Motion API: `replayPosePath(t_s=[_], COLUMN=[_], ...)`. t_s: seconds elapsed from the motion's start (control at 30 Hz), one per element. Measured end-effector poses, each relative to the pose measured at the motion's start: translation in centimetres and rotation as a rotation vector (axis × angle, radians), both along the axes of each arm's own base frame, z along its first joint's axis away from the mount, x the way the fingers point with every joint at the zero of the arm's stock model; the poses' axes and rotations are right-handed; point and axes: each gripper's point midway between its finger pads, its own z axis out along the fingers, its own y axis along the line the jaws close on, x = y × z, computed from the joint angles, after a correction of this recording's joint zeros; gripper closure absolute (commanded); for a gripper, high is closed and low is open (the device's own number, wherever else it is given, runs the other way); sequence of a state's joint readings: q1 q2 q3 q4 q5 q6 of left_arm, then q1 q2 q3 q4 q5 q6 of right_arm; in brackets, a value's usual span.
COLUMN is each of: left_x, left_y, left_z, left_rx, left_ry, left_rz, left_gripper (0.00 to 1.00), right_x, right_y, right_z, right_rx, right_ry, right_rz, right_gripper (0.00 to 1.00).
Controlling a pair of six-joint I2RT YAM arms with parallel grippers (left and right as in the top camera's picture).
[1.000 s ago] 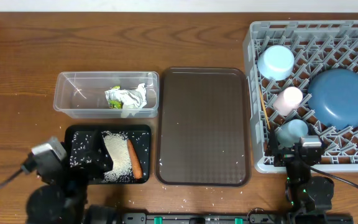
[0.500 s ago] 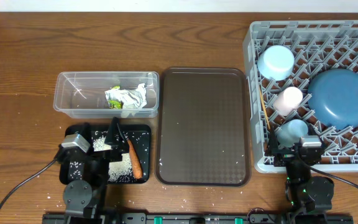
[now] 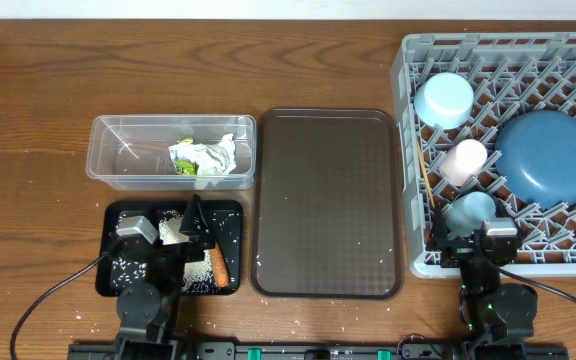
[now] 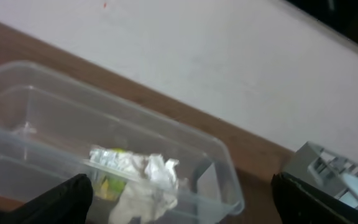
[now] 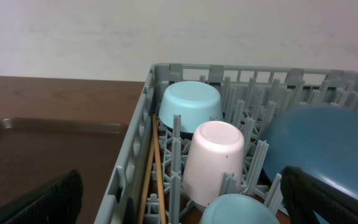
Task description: Sort waste into correct bins and load items into the dishwasher rack
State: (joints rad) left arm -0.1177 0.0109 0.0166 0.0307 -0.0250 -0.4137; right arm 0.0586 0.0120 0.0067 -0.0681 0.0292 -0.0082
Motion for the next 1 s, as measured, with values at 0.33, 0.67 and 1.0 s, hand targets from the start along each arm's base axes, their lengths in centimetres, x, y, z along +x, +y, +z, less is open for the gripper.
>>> replayPosePath(t_s=[0.33, 0.67, 1.0], left_x=[-0.2, -0.2, -0.2], left_y=[-1.0, -1.2, -1.2], left_z=[-1.3, -1.4, -1.4], left_rx=[0.212, 0.352, 0.366], left_ry=[0.039, 0.028, 0.027], left_rz=[-0.072, -0.097, -0.098], left_gripper=[0.06, 0.06, 0.06], right_x=[0.0, 0.0, 0.0], right_y=[0.0, 0.0, 0.0], right_z=[0.0, 0.0, 0.0], right_rx=[0.000, 0.000, 0.000], right_ry=[0.000, 0.000, 0.000], right_rz=[0.000, 0.000, 0.000], right_gripper=[0.01, 0.01, 0.01])
